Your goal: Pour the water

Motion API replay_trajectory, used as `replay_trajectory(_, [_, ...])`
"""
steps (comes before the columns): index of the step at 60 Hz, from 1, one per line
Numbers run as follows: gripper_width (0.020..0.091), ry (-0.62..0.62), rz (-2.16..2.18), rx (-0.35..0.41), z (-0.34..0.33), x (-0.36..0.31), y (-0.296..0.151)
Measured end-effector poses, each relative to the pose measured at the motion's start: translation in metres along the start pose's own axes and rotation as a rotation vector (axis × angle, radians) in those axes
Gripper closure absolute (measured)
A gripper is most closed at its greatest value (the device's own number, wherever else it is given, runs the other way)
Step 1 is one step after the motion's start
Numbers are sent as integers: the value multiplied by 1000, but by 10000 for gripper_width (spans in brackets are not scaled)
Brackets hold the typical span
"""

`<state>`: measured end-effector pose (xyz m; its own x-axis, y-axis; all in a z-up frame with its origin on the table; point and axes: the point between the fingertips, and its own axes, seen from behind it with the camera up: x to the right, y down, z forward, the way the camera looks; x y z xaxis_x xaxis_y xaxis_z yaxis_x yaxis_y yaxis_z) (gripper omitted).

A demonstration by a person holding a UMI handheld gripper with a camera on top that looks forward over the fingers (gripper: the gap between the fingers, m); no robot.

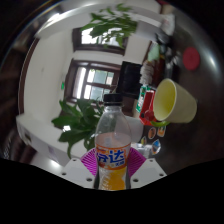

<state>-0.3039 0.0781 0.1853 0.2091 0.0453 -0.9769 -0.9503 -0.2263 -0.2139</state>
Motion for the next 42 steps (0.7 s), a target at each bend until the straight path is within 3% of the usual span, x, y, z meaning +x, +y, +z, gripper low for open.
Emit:
replay_trajectory(26, [749,-96,776,145,27,9,-39])
replay_trajectory(42, [750,-77,704,113,27,9,-39])
